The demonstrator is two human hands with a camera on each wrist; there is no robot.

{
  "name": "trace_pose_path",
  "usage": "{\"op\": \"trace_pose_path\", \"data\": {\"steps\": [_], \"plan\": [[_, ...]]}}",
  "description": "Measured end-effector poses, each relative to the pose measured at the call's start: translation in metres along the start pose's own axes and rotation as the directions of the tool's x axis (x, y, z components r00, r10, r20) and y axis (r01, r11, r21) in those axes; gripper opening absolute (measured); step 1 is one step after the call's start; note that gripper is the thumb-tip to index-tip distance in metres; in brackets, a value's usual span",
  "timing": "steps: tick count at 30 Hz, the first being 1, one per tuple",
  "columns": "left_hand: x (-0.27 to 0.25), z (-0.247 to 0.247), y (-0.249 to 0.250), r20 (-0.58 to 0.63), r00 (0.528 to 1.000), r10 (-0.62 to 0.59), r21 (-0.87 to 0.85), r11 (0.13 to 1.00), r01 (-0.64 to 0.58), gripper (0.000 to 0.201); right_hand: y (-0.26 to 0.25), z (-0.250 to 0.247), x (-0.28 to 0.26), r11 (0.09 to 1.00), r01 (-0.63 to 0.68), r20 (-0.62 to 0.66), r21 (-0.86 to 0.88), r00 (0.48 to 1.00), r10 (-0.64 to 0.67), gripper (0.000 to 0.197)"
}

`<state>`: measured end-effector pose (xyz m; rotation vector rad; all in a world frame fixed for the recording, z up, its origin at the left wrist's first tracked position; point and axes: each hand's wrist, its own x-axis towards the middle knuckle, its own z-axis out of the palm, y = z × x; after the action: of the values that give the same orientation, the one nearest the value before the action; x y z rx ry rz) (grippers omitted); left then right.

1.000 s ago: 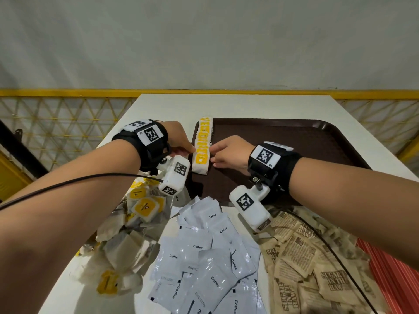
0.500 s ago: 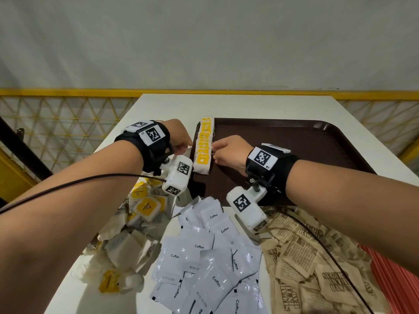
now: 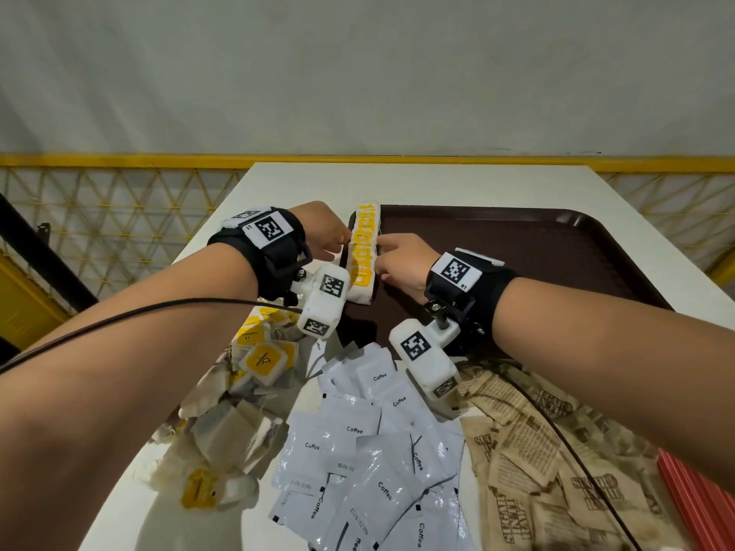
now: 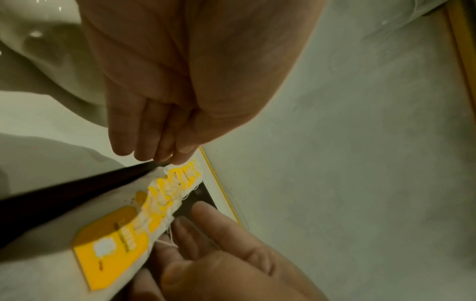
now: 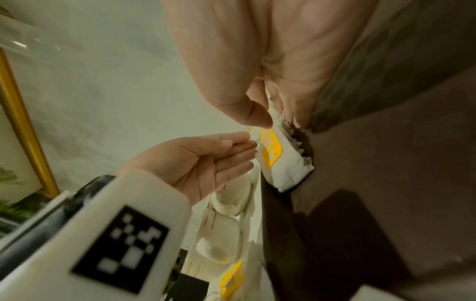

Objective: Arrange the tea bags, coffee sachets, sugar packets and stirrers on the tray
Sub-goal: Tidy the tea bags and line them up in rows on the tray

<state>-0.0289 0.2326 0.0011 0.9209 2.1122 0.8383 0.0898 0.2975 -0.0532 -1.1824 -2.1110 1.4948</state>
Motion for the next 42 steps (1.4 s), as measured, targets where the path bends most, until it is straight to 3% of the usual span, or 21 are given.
{"op": "trace_pose_path", "data": {"steps": [2,4,6,8,10,12,16,19,22,25,27,32,37,39,42], "plan": [[-0.008,-0.011,-0.002,0.008,1.000,0.023,0.002,1.000,-0.023,0.030,-0.005,-0.006,-0.008,0.999,0.040,-0.061,0.023,0.997,-0.039,0.046],[-0.021,-0.026,-0.005,0.094,0.995,0.044,0.040,0.998,-0.048,0.023,-0.012,-0.011,-0.018,0.995,0.098,-0.060,0.009,0.993,-0.097,0.035],[-0.040,-0.042,-0.013,0.186,0.982,0.044,0.188,0.979,-0.079,0.015,-0.020,-0.008,-0.032,0.993,0.119,0.075,0.016,0.990,-0.120,0.026],[-0.057,-0.055,-0.027,0.241,0.970,0.035,0.407,0.903,-0.134,0.010,-0.026,0.001,-0.044,0.981,0.159,0.260,-0.110,0.957,-0.126,0.024],[-0.077,-0.065,-0.038,0.294,0.955,0.049,0.631,0.741,-0.232,0.009,-0.031,0.015,-0.050,0.922,0.267,0.380,-0.282,0.913,-0.148,0.030],[-0.094,-0.067,-0.046,0.353,0.936,0.015,0.723,0.630,-0.283,0.018,-0.038,0.028,-0.054,0.827,0.378,0.428,-0.417,0.884,-0.188,0.043],[-0.102,-0.058,-0.060,0.380,0.923,-0.067,0.786,0.549,-0.284,0.037,-0.050,0.057,-0.052,0.612,0.500,0.539,-0.612,0.831,-0.140,0.067],[-0.092,-0.052,-0.069,0.380,0.923,-0.056,0.810,0.502,-0.303,0.034,-0.057,0.066,-0.044,0.590,0.507,0.578,-0.628,0.812,-0.082,0.070],[-0.088,-0.050,-0.071,0.411,0.912,-0.015,0.782,0.519,-0.344,0.017,-0.062,0.067,-0.039,0.541,0.545,0.621,-0.640,0.782,-0.052,0.065],[-0.087,-0.052,-0.069,0.410,0.911,0.052,0.738,0.568,-0.364,0.009,-0.059,0.071,-0.037,0.535,0.564,0.622,-0.629,0.778,-0.088,0.041],[-0.088,-0.057,-0.067,0.385,0.919,0.083,0.682,0.646,-0.344,0.008,-0.054,0.078,-0.036,0.500,0.564,0.592,-0.657,0.797,-0.122,0.022],[-0.089,-0.068,-0.065,0.323,0.941,0.103,0.586,0.759,-0.284,0.005,-0.052,0.085,-0.037,0.437,0.561,0.561,-0.703,0.815,-0.144,0.017],[-0.089,-0.075,-0.065,0.226,0.966,0.130,0.399,0.892,-0.213,0.007,-0.046,0.070,-0.032,0.493,0.561,0.501,-0.665,0.825,-0.262,0.020],[-0.091,-0.081,-0.062,0.198,0.967,0.159,0.297,0.931,-0.213,0.011,-0.048,0.055,-0.034,0.571,0.560,0.465,-0.600,0.825,-0.320,0.002],[-0.097,-0.086,-0.054,0.146,0.961,0.235,0.082,0.965,-0.248,0.015,-0.051,0.028,-0.047,0.729,0.518,0.367,-0.448,0.850,-0.378,0.008]]}}
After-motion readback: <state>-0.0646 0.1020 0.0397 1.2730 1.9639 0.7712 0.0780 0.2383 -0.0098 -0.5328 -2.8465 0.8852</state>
